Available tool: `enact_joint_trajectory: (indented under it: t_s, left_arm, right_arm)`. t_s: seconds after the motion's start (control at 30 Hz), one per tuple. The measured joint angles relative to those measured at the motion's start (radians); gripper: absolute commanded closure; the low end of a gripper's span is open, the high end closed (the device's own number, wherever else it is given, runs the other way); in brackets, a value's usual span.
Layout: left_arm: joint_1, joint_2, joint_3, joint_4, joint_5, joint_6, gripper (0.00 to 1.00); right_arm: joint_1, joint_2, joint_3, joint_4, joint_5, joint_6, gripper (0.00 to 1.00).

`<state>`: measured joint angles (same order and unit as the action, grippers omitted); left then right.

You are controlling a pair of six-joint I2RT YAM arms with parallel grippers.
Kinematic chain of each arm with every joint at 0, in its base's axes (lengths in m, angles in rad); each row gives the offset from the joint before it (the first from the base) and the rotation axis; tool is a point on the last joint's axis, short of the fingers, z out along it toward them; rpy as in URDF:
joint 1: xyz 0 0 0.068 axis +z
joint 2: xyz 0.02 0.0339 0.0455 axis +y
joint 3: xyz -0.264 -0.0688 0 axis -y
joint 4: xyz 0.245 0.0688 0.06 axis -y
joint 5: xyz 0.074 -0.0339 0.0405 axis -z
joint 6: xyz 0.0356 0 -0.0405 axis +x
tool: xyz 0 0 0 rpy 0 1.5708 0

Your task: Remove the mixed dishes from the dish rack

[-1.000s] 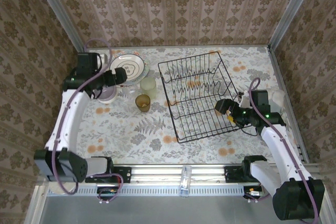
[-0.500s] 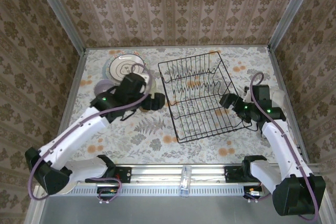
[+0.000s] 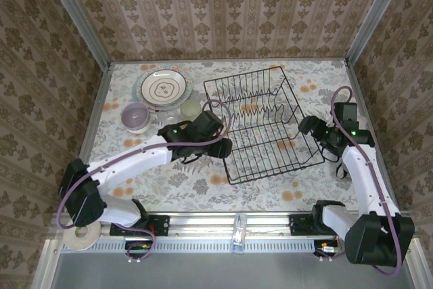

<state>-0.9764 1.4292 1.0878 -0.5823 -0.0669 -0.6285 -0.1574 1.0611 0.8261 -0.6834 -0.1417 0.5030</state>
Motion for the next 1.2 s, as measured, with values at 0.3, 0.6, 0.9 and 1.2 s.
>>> enact_joint_trajectory:
  t_s: [0.3,0.6,0.9,1.2]
  left_arm:
    - [0.002,0.120,0.000,0.023,0.025,-0.058,0.49]
    - [0.087,0.126,0.023,0.034,0.052,-0.059,0.71]
    - [0.173,0.204,0.089,0.014,0.060,-0.022,0.75]
    - [0.217,0.214,0.123,0.016,0.088,0.021,0.56]
  right_arm:
    - [-0.002,0.036,-0.057,0.045,-0.051,0.008,0.01]
    - [0.045,0.085,-0.083,0.113,-0.125,0.051,0.02]
    - [0.175,0.134,-0.087,0.205,-0.127,0.130,0.03]
    - [0.203,0.109,-0.101,0.231,-0.119,0.175,0.02]
